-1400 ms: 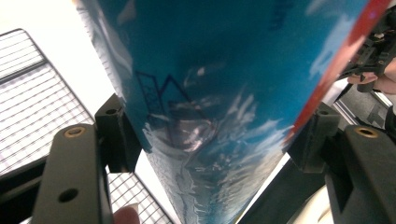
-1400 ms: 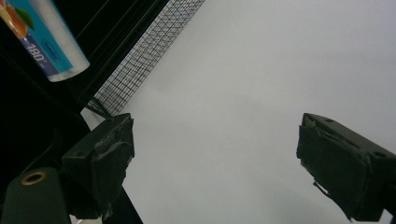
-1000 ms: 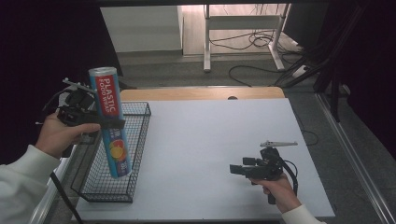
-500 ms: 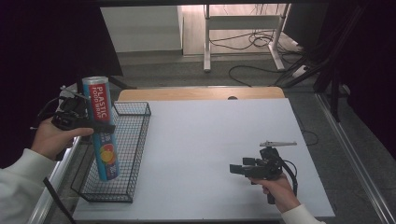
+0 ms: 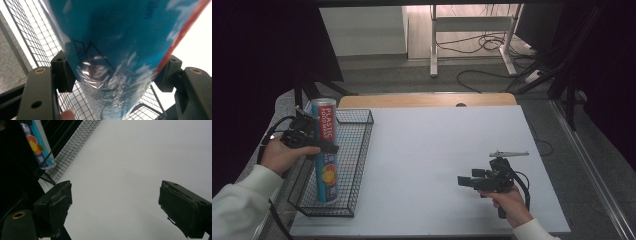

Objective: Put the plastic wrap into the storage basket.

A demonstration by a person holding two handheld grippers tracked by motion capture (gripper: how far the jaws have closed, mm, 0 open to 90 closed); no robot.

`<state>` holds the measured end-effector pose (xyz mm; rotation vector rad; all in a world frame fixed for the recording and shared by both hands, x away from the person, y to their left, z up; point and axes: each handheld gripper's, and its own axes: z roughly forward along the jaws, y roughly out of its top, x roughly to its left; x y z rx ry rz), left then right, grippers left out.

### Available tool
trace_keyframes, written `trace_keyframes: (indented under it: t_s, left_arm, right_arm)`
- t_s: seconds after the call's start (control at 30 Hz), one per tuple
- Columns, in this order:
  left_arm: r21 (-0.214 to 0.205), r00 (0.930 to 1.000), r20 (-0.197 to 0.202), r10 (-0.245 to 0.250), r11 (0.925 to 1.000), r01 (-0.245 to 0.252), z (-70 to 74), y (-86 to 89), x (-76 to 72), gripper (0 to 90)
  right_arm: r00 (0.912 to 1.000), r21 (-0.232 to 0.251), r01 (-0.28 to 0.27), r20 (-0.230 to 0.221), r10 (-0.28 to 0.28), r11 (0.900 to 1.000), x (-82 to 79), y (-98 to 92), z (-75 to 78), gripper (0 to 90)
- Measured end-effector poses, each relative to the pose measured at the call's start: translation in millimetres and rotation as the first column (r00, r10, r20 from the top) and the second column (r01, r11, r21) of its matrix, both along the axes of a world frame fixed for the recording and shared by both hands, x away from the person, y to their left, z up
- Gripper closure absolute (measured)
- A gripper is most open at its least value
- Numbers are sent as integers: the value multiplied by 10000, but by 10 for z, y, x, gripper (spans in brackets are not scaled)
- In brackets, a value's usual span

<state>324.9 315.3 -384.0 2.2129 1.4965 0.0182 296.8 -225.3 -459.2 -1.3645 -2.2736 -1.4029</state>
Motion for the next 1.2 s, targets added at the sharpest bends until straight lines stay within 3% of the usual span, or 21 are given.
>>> trace_keyframes:
  t_s: [0.1,0.2,0.4,0.53,0.73,0.83,1.2]
  left_arm:
    - [12,9998,-185,35,10000,-35,-121,-12,56,319]
    - [-170,9997,-227,128,9998,-132,-151,-2,96,318]
    - [-480,9977,-49,677,9965,-679,-254,12,169,317]
    - [-804,9920,10,1264,9888,-1259,-364,36,245,317]
    - [-1110,9813,-267,1908,9750,-1926,-535,53,403,317]
    - [-1085,9763,-377,2130,9704,-2159,-608,30,469,317]
    - [-618,9712,-728,2269,9709,-2315,-828,-116,673,317]
  right_arm:
    - [10000,0,12,-36,-12,10000,5,0,-3,121]
    - [10000,-15,9,-43,-9,10000,5,-1,-7,121]
    - [10000,-34,41,-53,-41,10000,11,-3,-14,121]
    - [10000,-93,40,-40,-40,9999,8,-4,-17,120]
    - [9999,-126,70,-102,-71,9999,23,-8,-40,121]
    - [9999,-163,55,-115,-57,9999,24,-1,-48,120]
    - [9998,-227,113,-152,-117,9997,34,-18,-68,120]
